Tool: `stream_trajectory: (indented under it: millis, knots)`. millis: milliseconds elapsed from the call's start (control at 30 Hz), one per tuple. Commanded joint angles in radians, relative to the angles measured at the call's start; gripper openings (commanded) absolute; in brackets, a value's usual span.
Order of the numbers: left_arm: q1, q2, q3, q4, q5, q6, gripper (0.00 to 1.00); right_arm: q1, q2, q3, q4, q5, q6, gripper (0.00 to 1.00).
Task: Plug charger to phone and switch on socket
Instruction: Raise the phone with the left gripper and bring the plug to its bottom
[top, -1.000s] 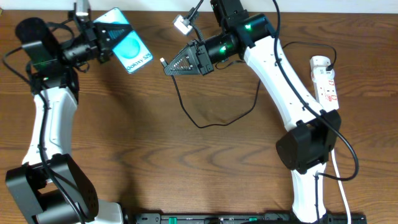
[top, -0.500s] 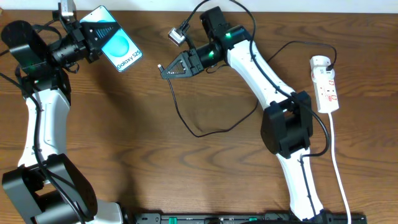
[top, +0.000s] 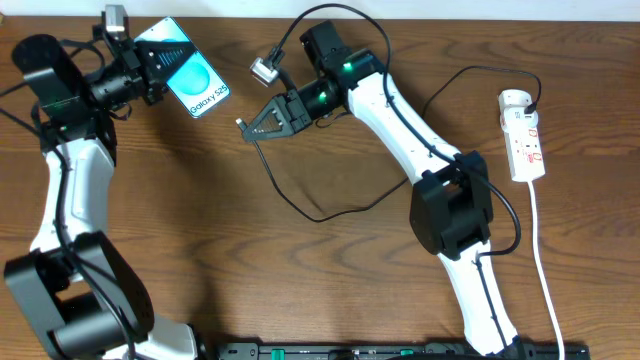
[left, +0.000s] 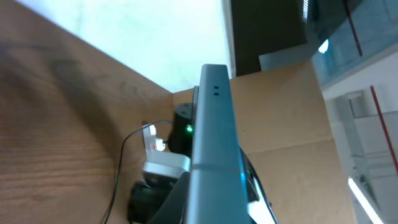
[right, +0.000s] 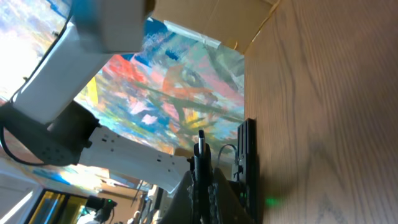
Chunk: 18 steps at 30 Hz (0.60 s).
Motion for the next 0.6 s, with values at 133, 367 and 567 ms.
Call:
stream_trajectory:
  millis: [133,367,567]
  knots:
    - [0.003,0.072,0.011,0.002,0.046,0.021,0.07,0.009,-0.007,0.003,0.003,-0.031,0.006,0.01]
    - [0.002,0.088,0.011,0.003,0.065,0.028,0.07,0.009,-0.007,0.003,0.012,-0.031,0.006,0.01]
    - [-0.007,0.088,0.011,0.003,0.089,0.03,0.07,0.011,-0.007,0.003,0.022,-0.031,0.006,0.01]
